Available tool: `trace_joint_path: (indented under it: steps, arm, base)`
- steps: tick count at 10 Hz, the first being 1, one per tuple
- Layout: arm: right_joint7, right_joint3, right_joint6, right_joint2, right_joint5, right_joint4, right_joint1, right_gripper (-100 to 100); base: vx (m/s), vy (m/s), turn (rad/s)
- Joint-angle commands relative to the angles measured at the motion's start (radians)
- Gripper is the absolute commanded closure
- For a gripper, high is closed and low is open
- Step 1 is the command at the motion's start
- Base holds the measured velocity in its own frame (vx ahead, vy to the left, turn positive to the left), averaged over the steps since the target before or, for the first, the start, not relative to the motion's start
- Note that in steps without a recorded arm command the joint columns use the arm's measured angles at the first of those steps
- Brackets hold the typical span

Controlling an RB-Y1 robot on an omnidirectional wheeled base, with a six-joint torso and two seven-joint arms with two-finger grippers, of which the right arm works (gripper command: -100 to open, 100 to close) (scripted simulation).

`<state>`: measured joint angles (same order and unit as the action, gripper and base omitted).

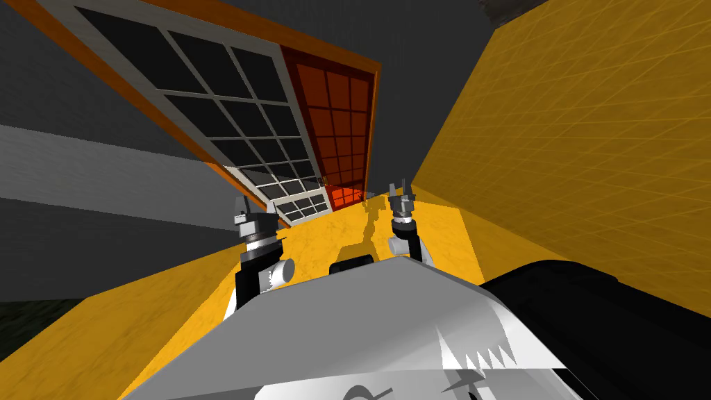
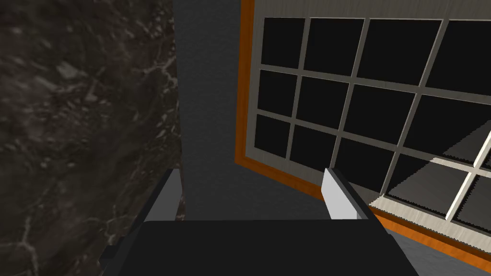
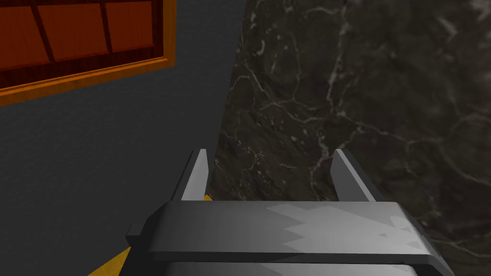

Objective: Pull the door open

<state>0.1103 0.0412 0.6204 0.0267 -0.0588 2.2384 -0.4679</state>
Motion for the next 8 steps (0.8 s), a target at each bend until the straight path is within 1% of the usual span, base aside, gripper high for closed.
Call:
trace_joint_path:
  steps: [1,4,7,8]
  arm:
    - [-0.028,-0.018,0.008,0.009,-0.014,-0.031,0.006,-100]
    - [-0.078,-0.049,0.022,0.022,-0.039,-0.087,0.015,-100]
    - [-0.122,-0.076,0.034,0.032,-0.06,-0.135,0.024,-100]
    - [-0.149,-0.093,0.042,0.036,-0.074,-0.165,0.029,-100]
  base:
    - [0.1,0.023,0.079]
    - [0.174,0.062,0.074]
    - [0.126,0.053,0.069]
    - [0.128,0.044,0.084]
